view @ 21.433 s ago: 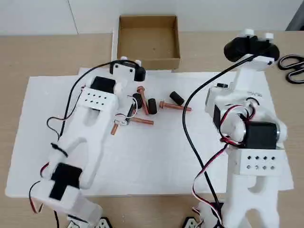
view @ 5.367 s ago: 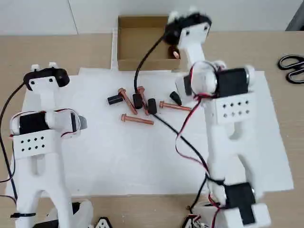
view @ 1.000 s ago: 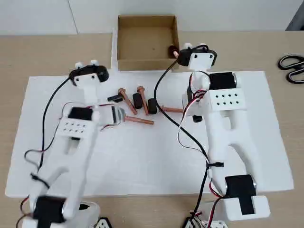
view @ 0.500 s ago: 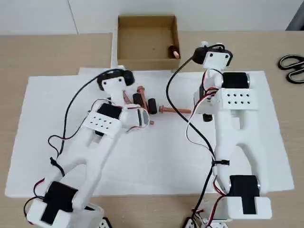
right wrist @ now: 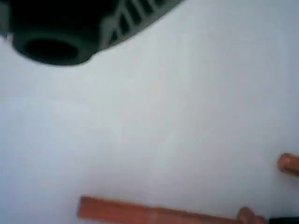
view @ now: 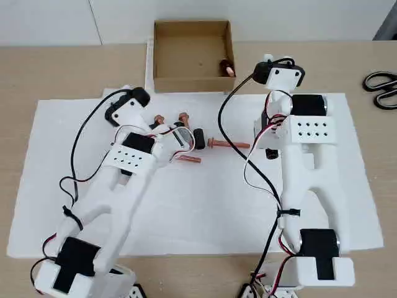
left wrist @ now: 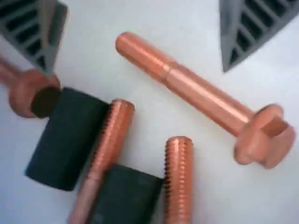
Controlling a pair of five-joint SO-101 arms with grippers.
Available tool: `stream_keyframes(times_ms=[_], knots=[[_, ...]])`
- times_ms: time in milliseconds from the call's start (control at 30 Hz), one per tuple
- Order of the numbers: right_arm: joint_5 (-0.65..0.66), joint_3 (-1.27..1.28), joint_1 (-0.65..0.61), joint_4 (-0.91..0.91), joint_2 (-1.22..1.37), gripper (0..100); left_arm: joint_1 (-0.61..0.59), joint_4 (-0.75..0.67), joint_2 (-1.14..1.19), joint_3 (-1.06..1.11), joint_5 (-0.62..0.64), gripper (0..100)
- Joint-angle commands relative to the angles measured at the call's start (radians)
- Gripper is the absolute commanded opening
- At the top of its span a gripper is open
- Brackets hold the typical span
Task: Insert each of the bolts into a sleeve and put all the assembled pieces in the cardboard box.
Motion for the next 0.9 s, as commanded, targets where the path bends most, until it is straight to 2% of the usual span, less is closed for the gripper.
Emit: stream_keyframes(times_ms=[0,200,400,667,867], knots=[[-0.009,-0.009,0.008,-0.013,-0.056,0.9,0.002,-0.021,-0.005,0.005,0.071,22],[-0.009,-0.009,0.008,-0.013,-0.056,0.9,0.003,-0.029,-0.003,0.024,0.092,22],[-0.009,-0.009,0.008,-0.015,-0.056,0.9,0.002,-0.146,0.100,0.070,0.094,22],[-0.009,-0.009,0.008,-0.012,-0.056,0.9,-0.014,-0.028,0.203,-0.073,0.094,22],[-0.009,-0.009,0.008,-0.012,-0.056,0.9,-0.038,-0.023,0.216,-0.097,0.094,22]])
